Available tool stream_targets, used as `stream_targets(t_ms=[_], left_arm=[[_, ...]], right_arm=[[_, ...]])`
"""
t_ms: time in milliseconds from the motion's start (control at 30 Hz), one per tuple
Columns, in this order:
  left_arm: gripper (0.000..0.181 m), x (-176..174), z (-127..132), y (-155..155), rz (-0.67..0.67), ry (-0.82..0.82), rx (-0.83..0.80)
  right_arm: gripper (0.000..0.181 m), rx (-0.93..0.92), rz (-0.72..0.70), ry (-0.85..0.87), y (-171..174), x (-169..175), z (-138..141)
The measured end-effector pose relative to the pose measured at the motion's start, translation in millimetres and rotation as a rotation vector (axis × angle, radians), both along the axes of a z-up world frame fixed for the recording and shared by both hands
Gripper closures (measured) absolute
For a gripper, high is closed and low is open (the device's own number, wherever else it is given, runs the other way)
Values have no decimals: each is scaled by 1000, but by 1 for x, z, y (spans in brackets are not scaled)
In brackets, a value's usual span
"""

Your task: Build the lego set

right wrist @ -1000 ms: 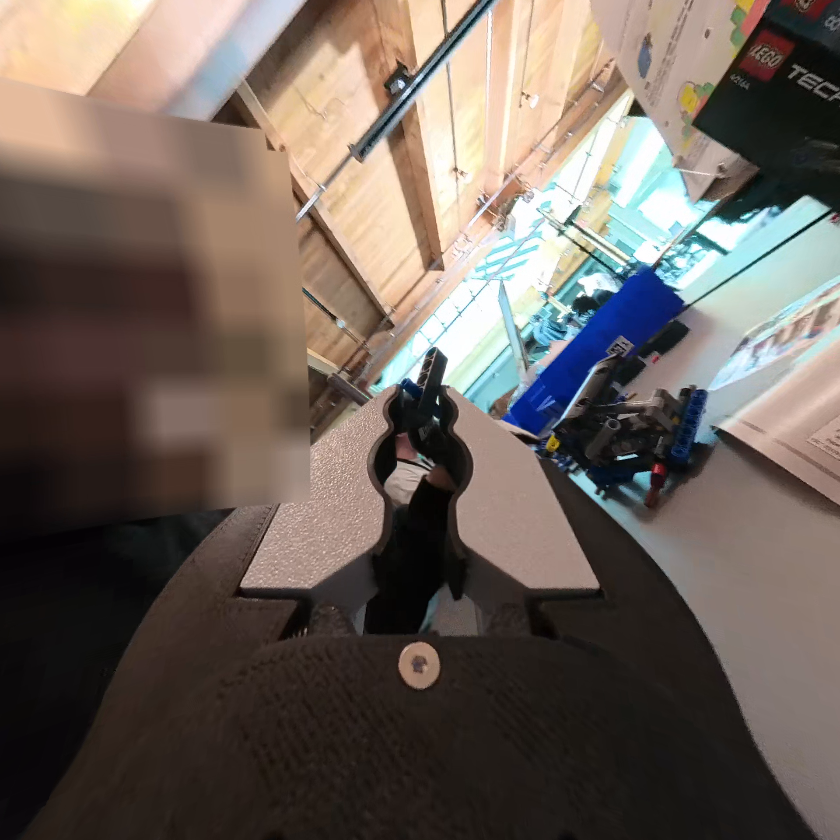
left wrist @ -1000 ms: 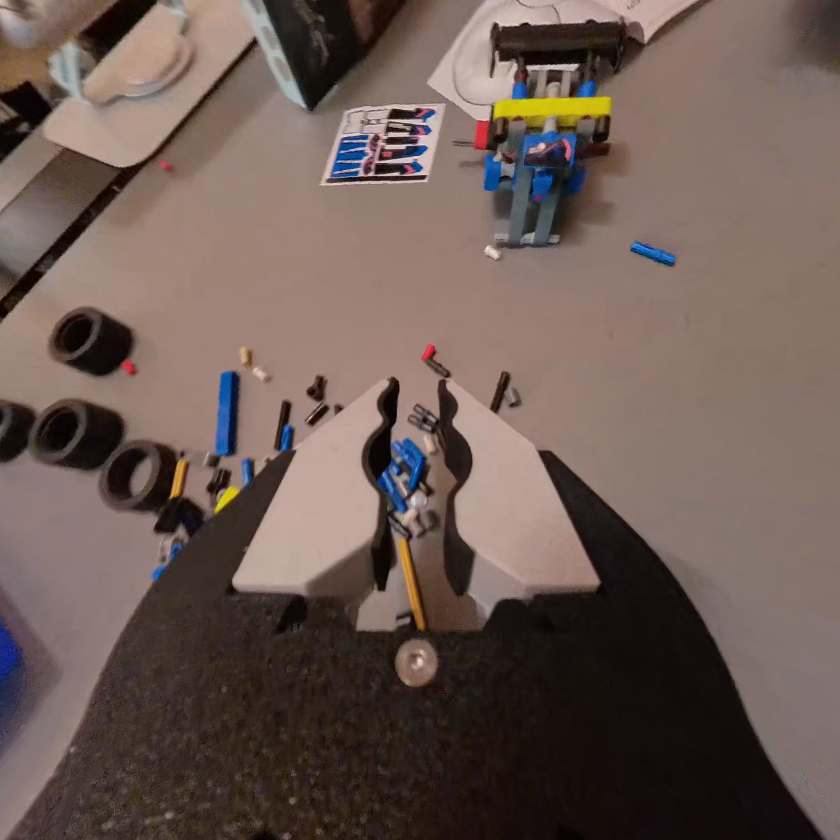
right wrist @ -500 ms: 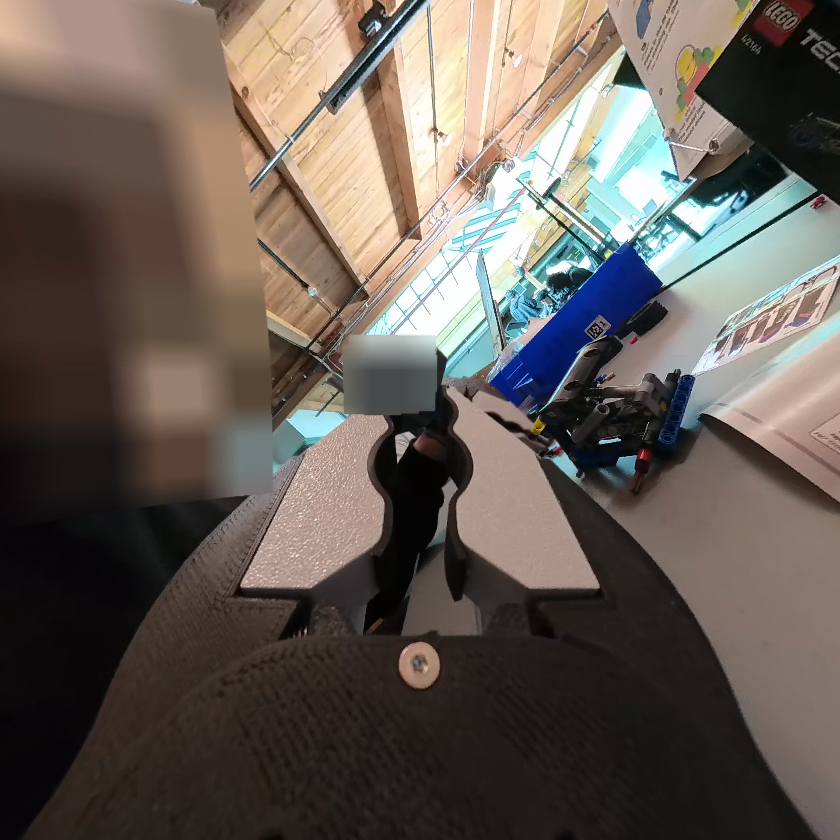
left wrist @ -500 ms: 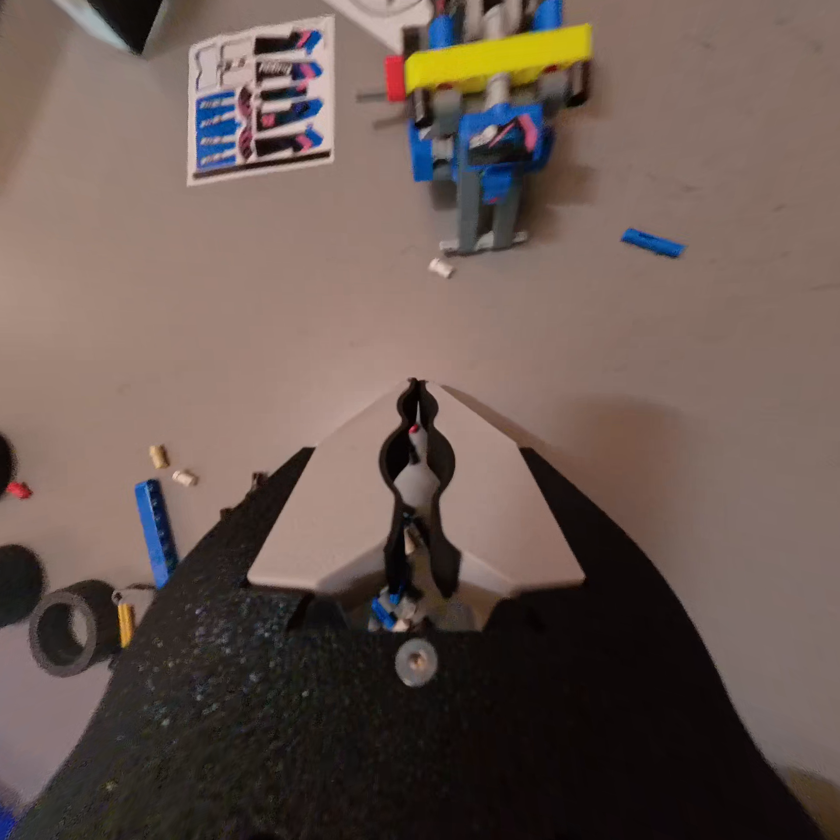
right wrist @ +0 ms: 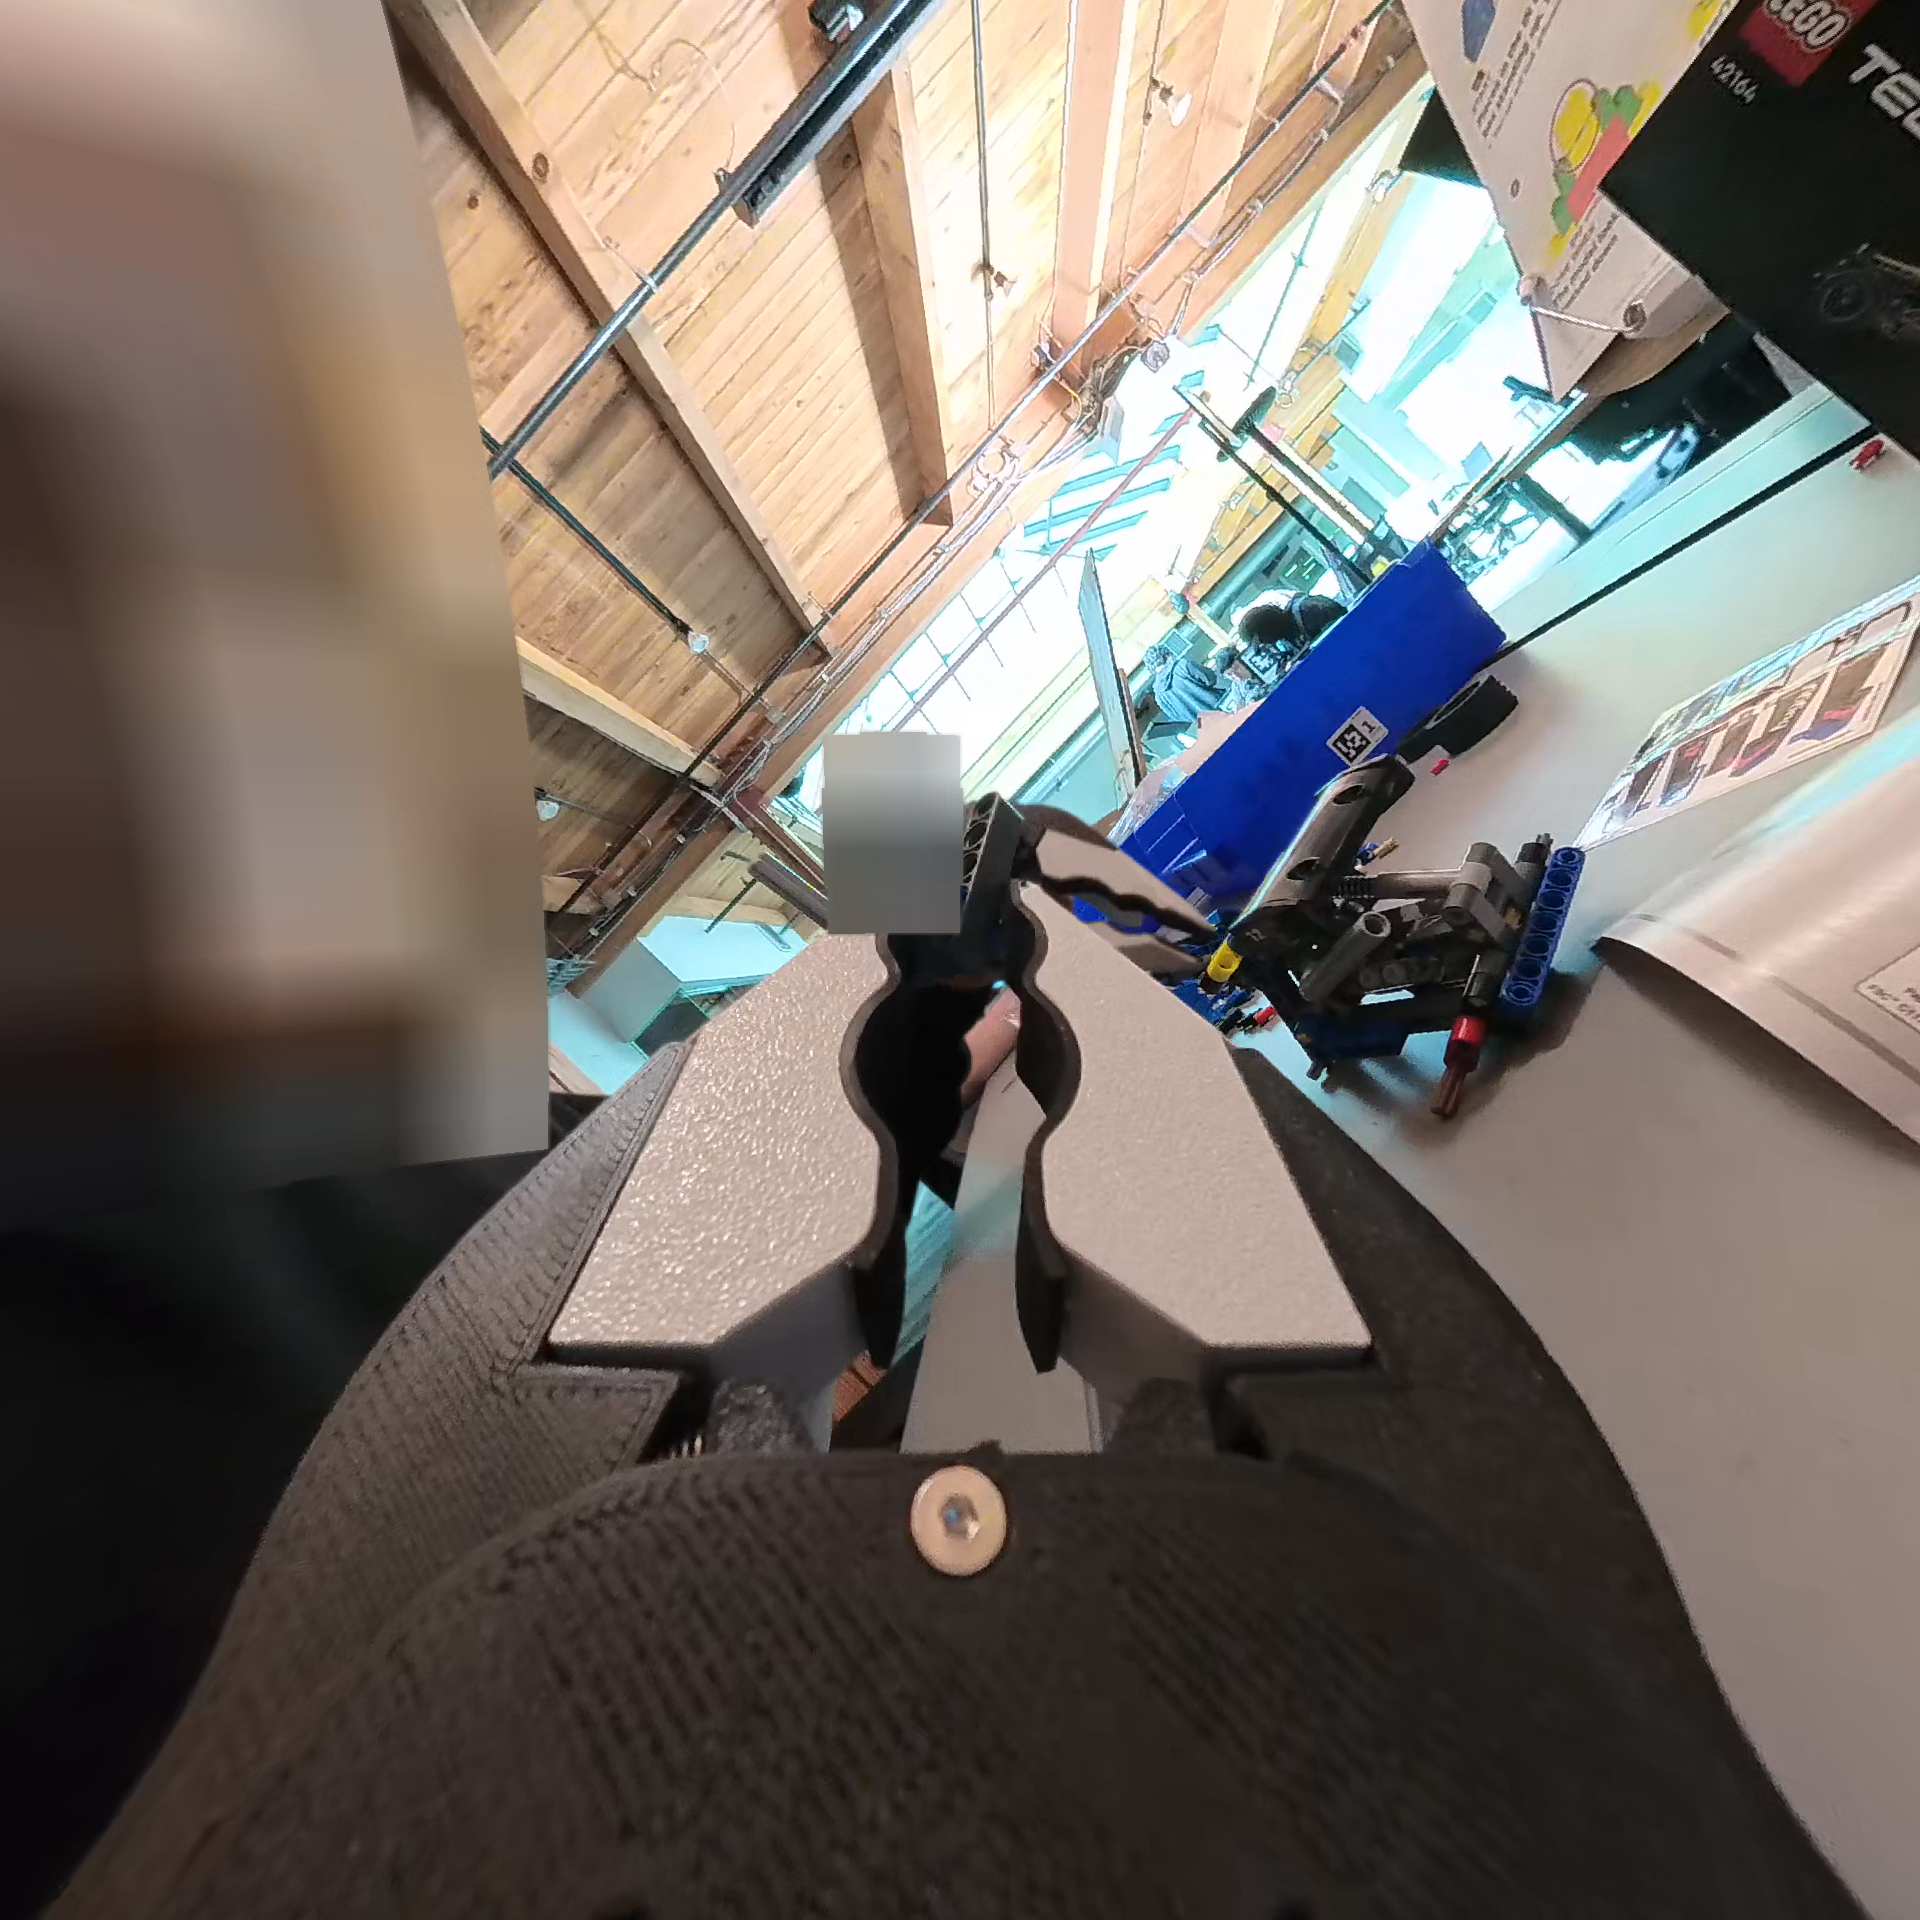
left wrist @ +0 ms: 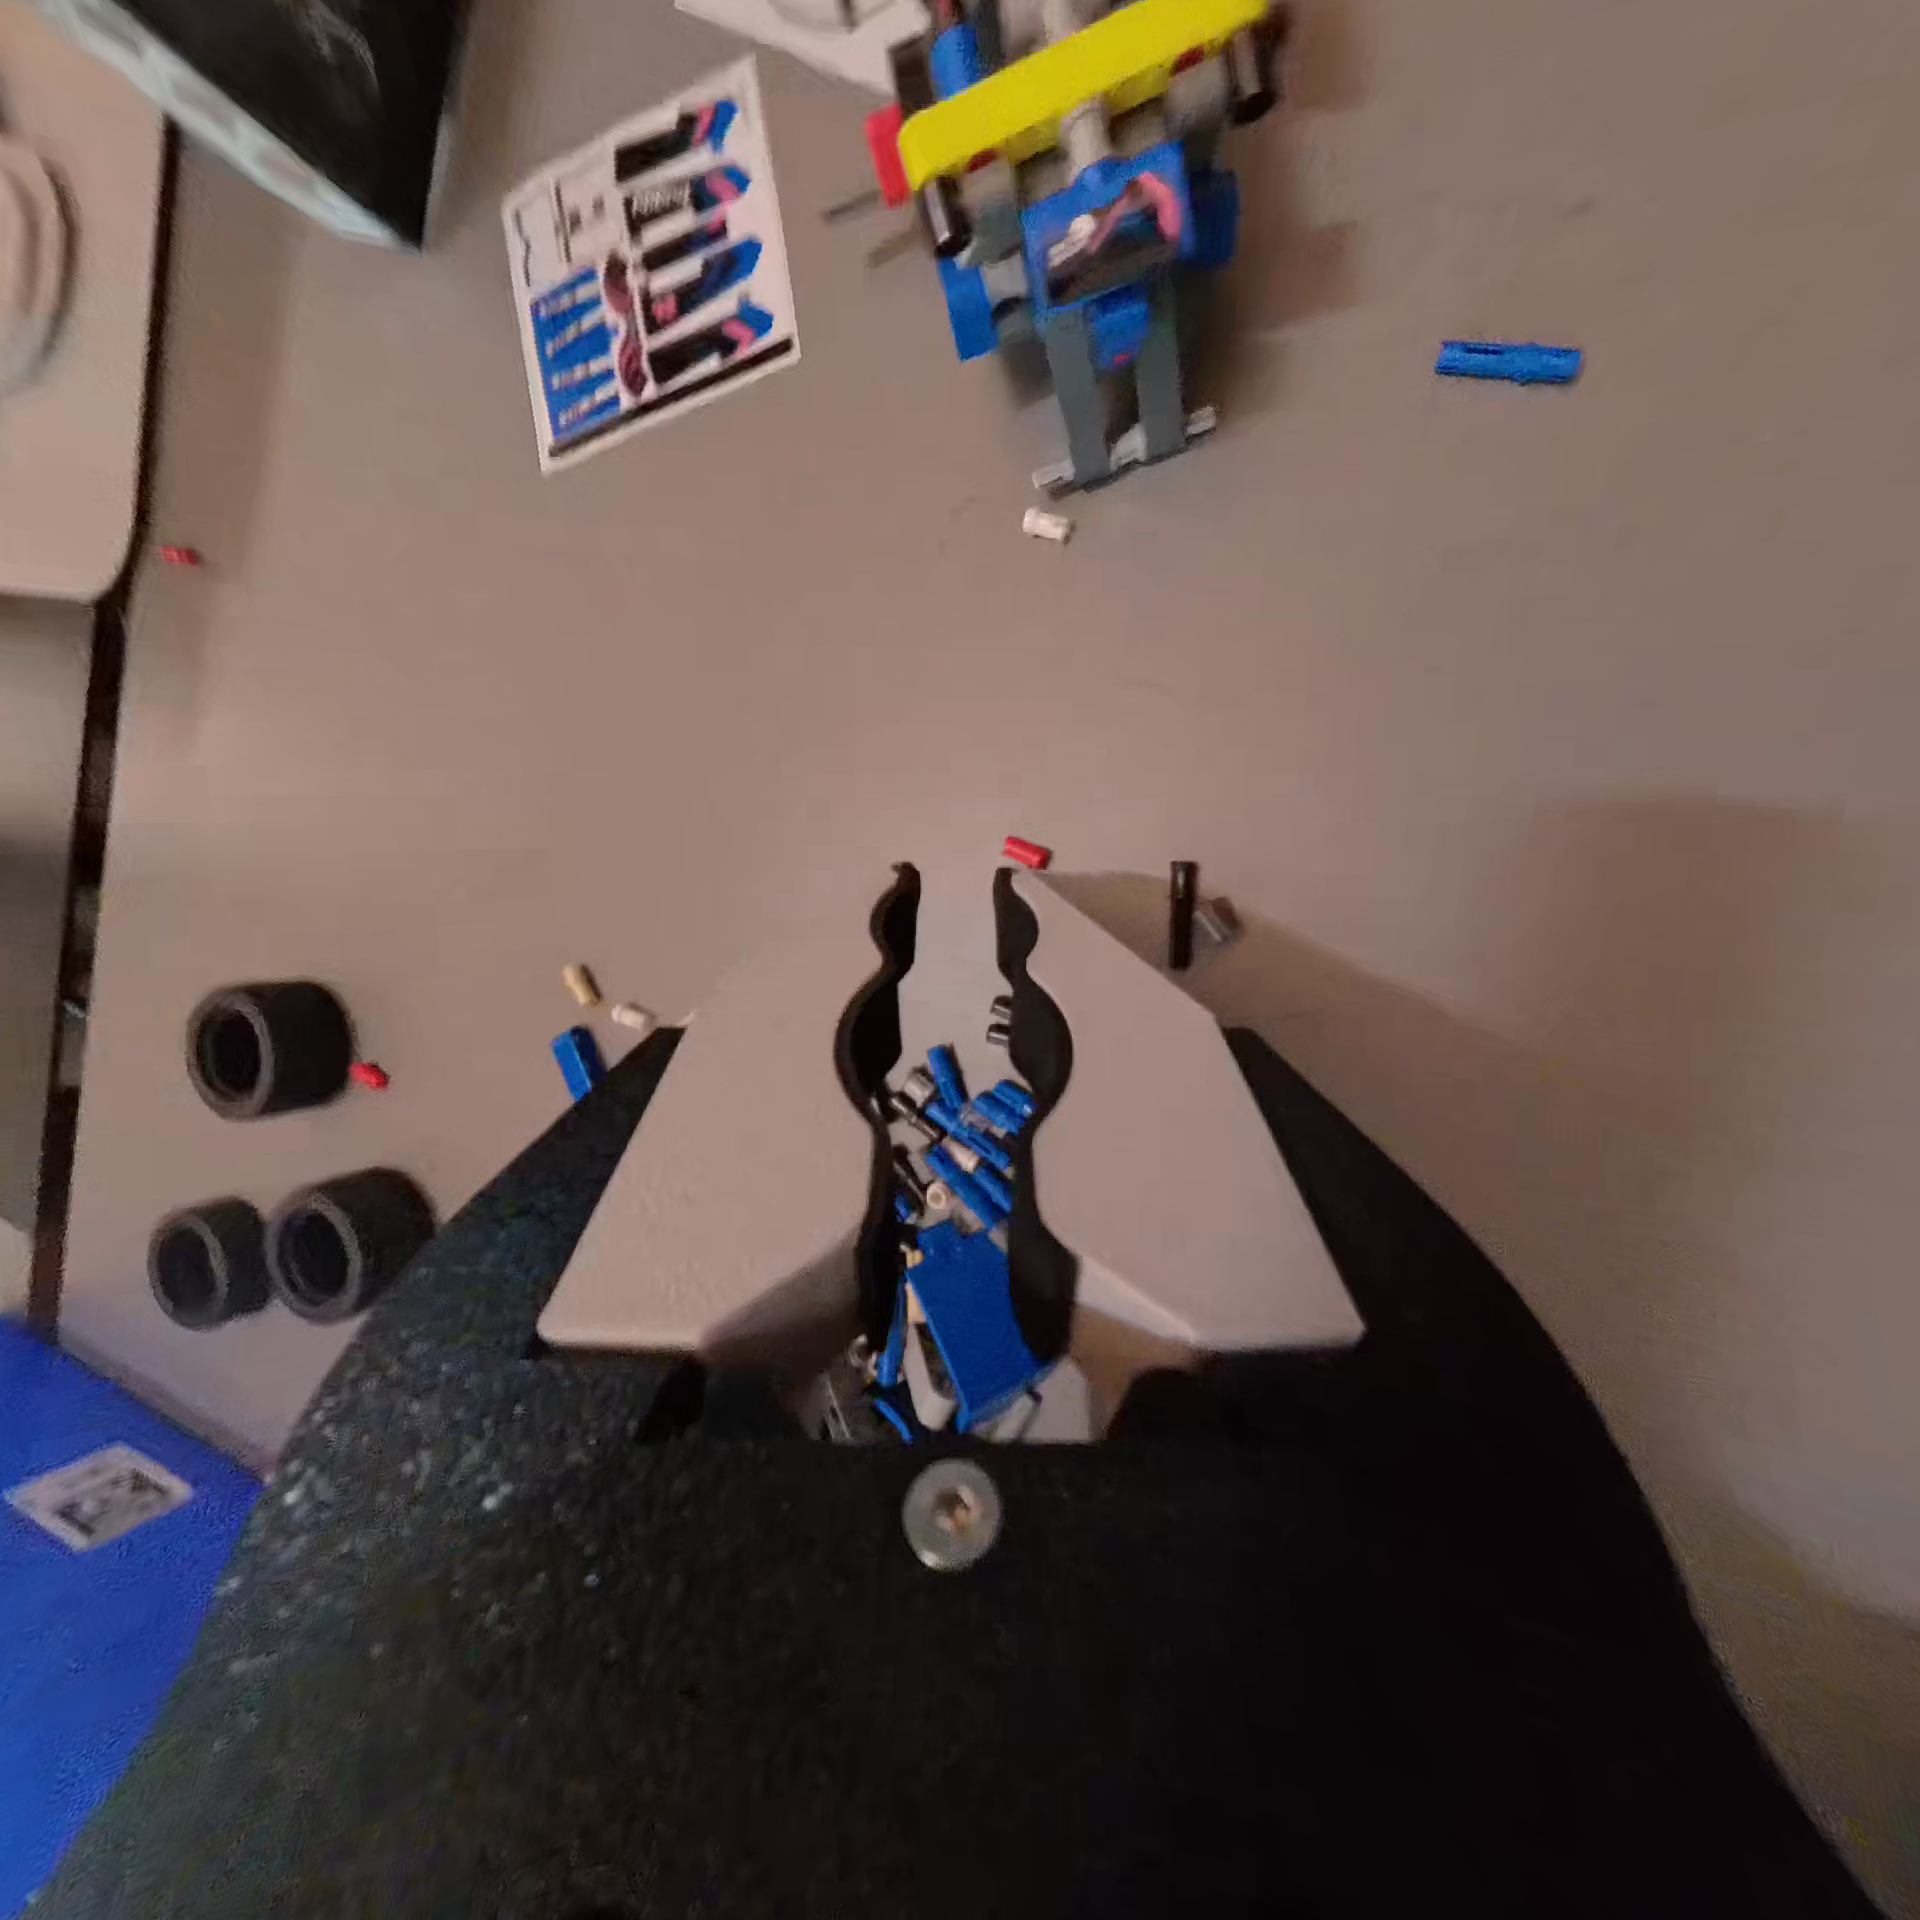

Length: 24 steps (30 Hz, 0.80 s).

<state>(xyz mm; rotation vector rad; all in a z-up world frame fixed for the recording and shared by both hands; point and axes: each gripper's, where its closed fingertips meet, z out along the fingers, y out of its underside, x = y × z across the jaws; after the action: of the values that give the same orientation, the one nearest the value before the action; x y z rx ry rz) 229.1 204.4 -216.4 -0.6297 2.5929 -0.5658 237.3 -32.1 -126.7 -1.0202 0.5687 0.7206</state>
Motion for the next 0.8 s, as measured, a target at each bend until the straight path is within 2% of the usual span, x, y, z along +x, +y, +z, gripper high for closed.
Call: stream_targets(t_ms=[33,100,167,233,300,400,500,567,667,800], left_arm=[[175,3,0,1,65,37,13],[178,0,-1,-14,104,63,-43],[175,-7,-9,-30,15,84,-70],[173,1,-18,-15,-54,11,84],[173,-4,-22,-6,-68,76,141],[177,2,-15,-7,169,116,38],[179,-7,-17,-25,392,166,-180],[176,-13,-24,-32,495,192,-265],[173,-8,-31,-25,634,128,-306],[170,-6,-30,-21,720,55,-317]], right_arm=[[168,-3,-4,-5,0,0,0],[168,-6,-15,-11,0,-1,0],[168,-11,-16,-20,0,-2,0],[168,-17,-9,-26,1,-3,-1],[168,-20,-7,-28,2,-3,-1],[169,-16,-15,-33,1,-3,0],[169,-20,-15,-33,2,-3,-1],[169,-26,-14,-36,3,-4,-1],[169,-22,-9,-38,3,-4,-1],[168,-3,0,-28,1,-4,1]])
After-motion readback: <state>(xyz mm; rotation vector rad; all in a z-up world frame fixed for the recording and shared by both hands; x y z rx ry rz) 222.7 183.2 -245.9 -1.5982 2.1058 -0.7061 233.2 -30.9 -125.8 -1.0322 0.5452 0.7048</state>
